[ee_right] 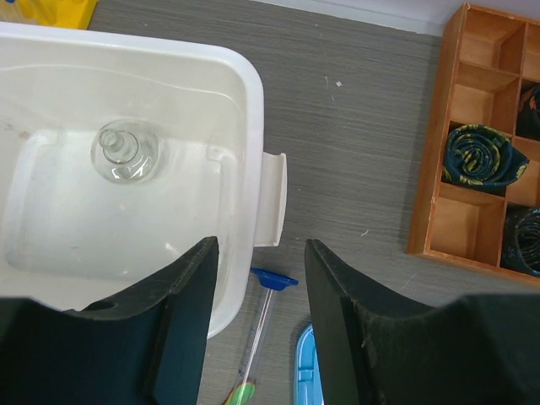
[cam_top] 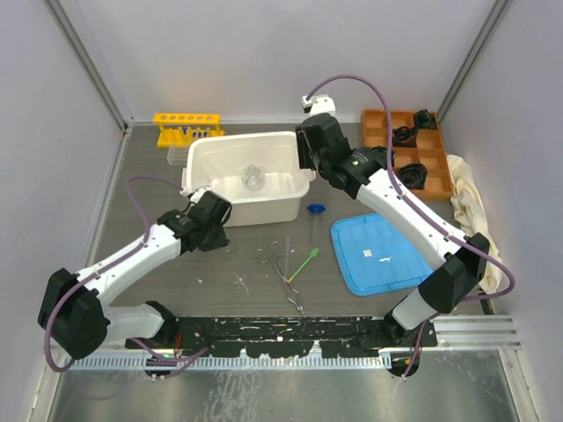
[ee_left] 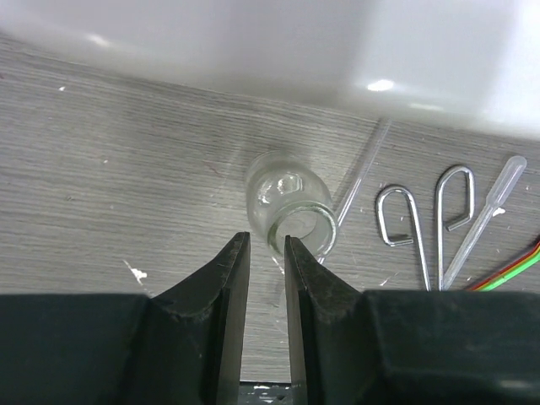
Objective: Organize the chemistry lab equipment
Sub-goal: Pick up the chemistry item at the center of the board.
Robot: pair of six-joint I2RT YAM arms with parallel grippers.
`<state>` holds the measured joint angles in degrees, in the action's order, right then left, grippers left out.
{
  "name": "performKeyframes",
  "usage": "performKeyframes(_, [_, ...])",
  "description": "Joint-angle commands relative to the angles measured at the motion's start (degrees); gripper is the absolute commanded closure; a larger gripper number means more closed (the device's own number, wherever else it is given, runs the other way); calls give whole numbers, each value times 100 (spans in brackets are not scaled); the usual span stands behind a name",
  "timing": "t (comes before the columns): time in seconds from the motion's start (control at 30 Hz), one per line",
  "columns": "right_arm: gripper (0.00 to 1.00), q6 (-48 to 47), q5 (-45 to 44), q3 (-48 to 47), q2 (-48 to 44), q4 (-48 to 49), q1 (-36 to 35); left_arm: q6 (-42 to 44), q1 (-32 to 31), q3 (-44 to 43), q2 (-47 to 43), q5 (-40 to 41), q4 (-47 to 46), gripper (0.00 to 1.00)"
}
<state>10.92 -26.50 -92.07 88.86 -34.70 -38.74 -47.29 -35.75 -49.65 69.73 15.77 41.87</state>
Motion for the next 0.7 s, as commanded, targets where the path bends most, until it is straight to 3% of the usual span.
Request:
performKeyframes(0.0, [49,62,-52,-26,-281,279,-15,-219,-161,-139,127,213,-376,75])
performKeyframes(0.43, [49,7,6,-13,-321,306,-14,-68,-191,-163,645,244,-429,75])
performKeyframes(0.53, [49,-24,5,-13,-325,305,-16,-25,-193,-160,754,153,-431,84])
performKeyframes(0.6, [49,-36,5,-11,-314,293,-14,3,-202,-177,770,18,-405,97])
performKeyframes(0.67, [49,-32,-12,-12,-299,269,-18,36,-205,-190,717,-100,-334,100])
